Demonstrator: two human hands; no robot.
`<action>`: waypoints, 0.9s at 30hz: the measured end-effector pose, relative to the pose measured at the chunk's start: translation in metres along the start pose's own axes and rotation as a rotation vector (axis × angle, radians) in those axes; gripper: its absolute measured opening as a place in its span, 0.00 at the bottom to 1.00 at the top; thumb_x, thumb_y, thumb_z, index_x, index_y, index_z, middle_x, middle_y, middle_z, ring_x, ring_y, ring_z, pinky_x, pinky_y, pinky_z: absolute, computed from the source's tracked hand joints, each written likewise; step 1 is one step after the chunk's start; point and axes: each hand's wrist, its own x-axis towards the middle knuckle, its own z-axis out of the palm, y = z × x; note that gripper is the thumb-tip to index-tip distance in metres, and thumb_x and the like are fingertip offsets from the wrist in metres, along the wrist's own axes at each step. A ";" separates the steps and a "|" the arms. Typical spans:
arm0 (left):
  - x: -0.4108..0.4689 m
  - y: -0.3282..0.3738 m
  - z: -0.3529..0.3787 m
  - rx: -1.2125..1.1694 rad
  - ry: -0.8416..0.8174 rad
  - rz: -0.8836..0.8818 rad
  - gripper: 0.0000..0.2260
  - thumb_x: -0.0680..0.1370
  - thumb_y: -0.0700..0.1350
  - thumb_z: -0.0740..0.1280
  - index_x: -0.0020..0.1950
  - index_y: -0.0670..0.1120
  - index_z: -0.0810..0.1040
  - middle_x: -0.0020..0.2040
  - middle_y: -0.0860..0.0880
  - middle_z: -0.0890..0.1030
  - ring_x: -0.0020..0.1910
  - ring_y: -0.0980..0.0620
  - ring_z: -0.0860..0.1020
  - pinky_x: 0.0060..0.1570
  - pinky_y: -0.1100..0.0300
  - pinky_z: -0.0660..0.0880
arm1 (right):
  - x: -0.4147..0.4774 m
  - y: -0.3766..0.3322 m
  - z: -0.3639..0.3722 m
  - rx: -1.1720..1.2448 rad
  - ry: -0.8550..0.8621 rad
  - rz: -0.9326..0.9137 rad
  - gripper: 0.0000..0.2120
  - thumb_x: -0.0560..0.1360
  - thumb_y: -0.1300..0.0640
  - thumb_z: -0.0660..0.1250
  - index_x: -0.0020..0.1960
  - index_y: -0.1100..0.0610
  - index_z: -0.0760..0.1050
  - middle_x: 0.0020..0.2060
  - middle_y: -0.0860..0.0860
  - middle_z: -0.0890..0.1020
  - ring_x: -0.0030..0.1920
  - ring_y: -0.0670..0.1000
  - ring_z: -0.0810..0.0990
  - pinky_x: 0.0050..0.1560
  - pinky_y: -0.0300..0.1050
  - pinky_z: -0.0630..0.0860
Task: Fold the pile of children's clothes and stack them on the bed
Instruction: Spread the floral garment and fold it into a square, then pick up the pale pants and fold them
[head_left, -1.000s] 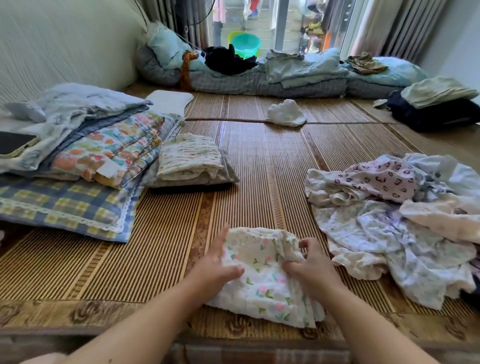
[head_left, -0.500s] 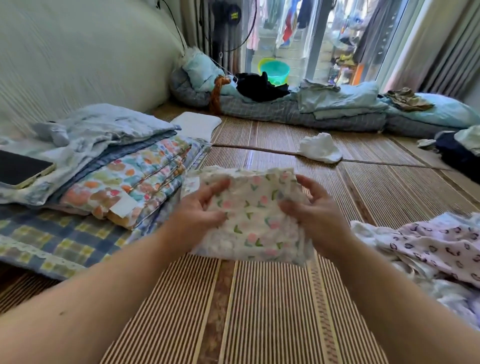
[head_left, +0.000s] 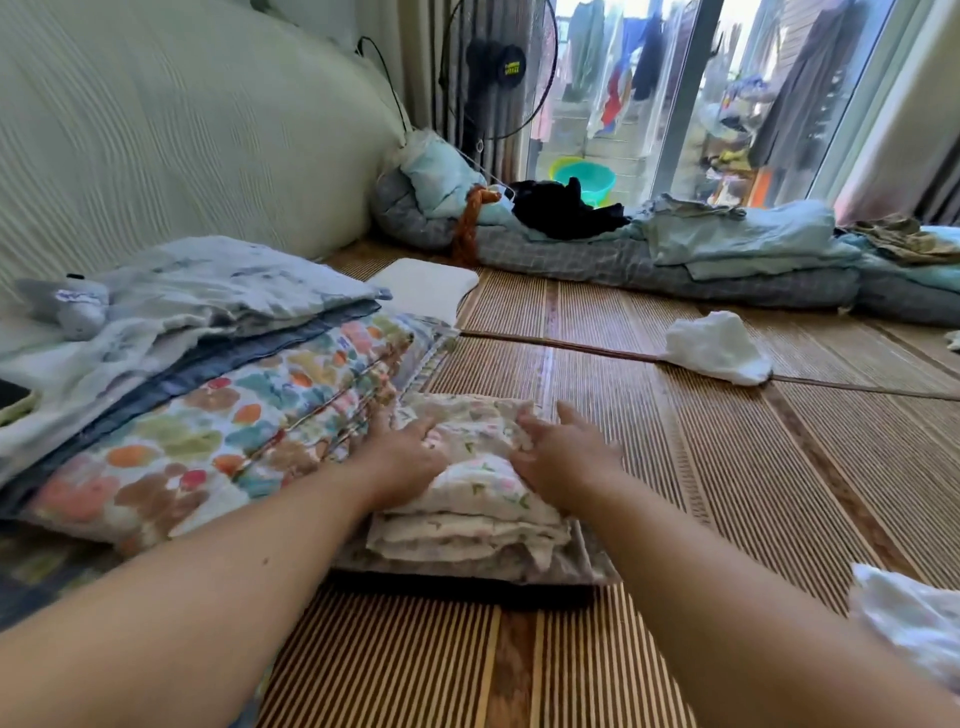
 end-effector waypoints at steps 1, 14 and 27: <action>0.002 -0.003 0.003 0.036 0.032 0.019 0.27 0.79 0.55 0.57 0.78 0.59 0.53 0.79 0.42 0.40 0.76 0.36 0.46 0.73 0.46 0.51 | -0.004 0.000 0.000 -0.017 0.026 -0.003 0.30 0.76 0.34 0.55 0.76 0.39 0.53 0.78 0.51 0.49 0.77 0.59 0.53 0.69 0.71 0.51; -0.182 0.087 0.110 0.211 0.112 0.641 0.28 0.77 0.60 0.61 0.76 0.62 0.56 0.79 0.52 0.46 0.77 0.49 0.42 0.74 0.37 0.48 | -0.255 0.095 -0.038 -0.025 0.264 0.060 0.31 0.76 0.39 0.61 0.76 0.40 0.54 0.78 0.49 0.52 0.77 0.52 0.49 0.73 0.65 0.46; -0.332 0.194 0.282 0.425 -0.224 0.819 0.31 0.75 0.60 0.63 0.76 0.61 0.55 0.79 0.52 0.50 0.78 0.47 0.49 0.74 0.39 0.52 | -0.473 0.283 -0.022 0.059 0.180 0.510 0.29 0.74 0.43 0.64 0.73 0.40 0.59 0.75 0.48 0.58 0.74 0.54 0.59 0.70 0.56 0.59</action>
